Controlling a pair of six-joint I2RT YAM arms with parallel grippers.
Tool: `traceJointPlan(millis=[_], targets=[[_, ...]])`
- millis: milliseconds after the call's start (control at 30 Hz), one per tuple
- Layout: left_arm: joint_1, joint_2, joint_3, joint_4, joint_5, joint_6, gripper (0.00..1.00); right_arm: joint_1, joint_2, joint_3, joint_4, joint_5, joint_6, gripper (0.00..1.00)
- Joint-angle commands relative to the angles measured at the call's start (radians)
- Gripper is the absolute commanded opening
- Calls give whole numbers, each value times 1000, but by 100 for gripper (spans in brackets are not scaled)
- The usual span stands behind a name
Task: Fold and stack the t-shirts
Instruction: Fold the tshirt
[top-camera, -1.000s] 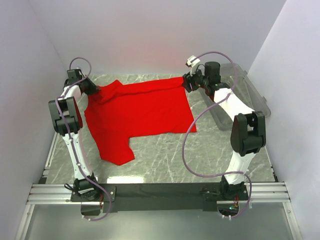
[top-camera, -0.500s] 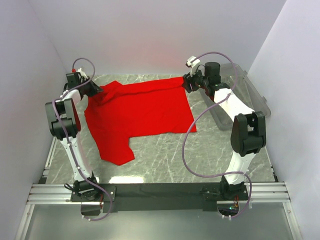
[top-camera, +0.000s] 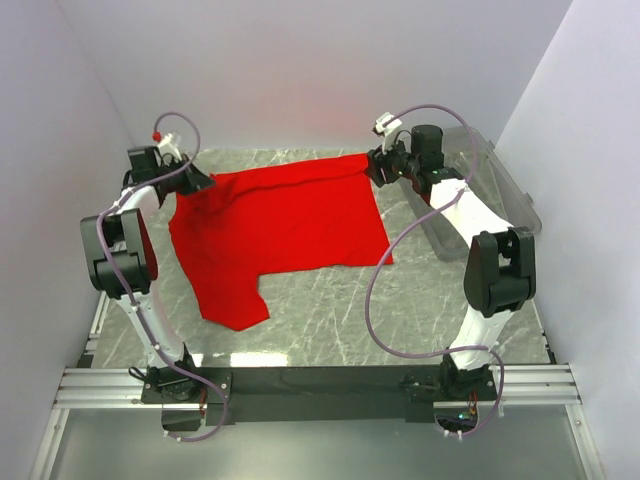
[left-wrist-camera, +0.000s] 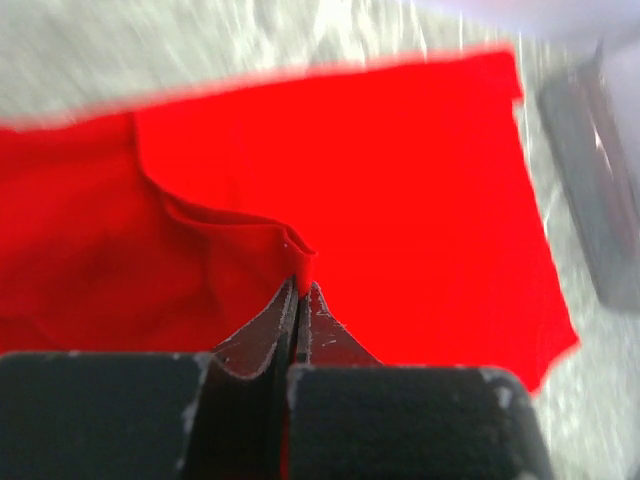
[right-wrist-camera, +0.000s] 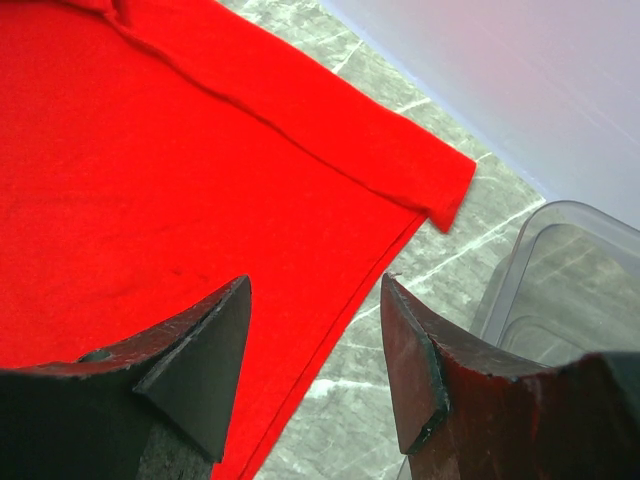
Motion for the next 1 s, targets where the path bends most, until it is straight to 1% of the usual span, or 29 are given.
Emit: traceJointPlan(millis=[0,300,433,467,500,533,567,600,633,667,700,733,767,800,833,900,933,967], targets=[[-23,-24,-30,-109,111,111,2,-10,-67,-15,29,-9,-6,61],[-109,-1,-51,-317,122,278,6,-10,-67,-12,33,-9,-9,61],[-114,-4,-76,-424,105,376,7,-10,-70,-13,36,-9,-16,61],[-114,-8,-96,-423,97,381,9,-10,-67,-15,38,-9,-16,61],[-116,-16,-106,-416,102,378,17,-13,-67,-12,38,-11,-15,61],[-117,-24,-114,-411,112,381,20,-11,-66,-10,38,-12,-13,61],[-123,-18,-104,-443,118,389,25,-11,-61,-9,38,-14,-15,61],[-131,-10,-87,-472,135,406,34,-10,-58,-4,38,-14,-15,61],[-134,1,-73,-498,143,421,41,-10,-57,-1,38,-14,-15,61],[-135,-2,-56,-507,149,415,44,-10,-54,2,38,-14,-16,61],[-126,-10,-54,-488,129,401,48,-10,-54,7,36,-12,-19,61],[-117,-49,-64,-450,120,344,48,-13,-52,7,39,-12,-18,61],[-100,-76,-103,-328,121,311,51,-13,-54,7,38,-11,-21,61],[-59,-105,-128,-260,125,189,53,-13,-54,7,39,-11,-21,61],[-39,-160,-151,-200,122,142,55,-11,-57,5,39,-11,-20,61],[-4,-191,-170,-97,102,73,57,-15,-58,-1,41,-12,-19,61],[-2,-193,-159,-103,62,49,57,-15,-58,-4,44,-12,-19,61],[-2,-182,-110,-119,46,48,57,-15,-60,-6,41,-14,-18,61]])
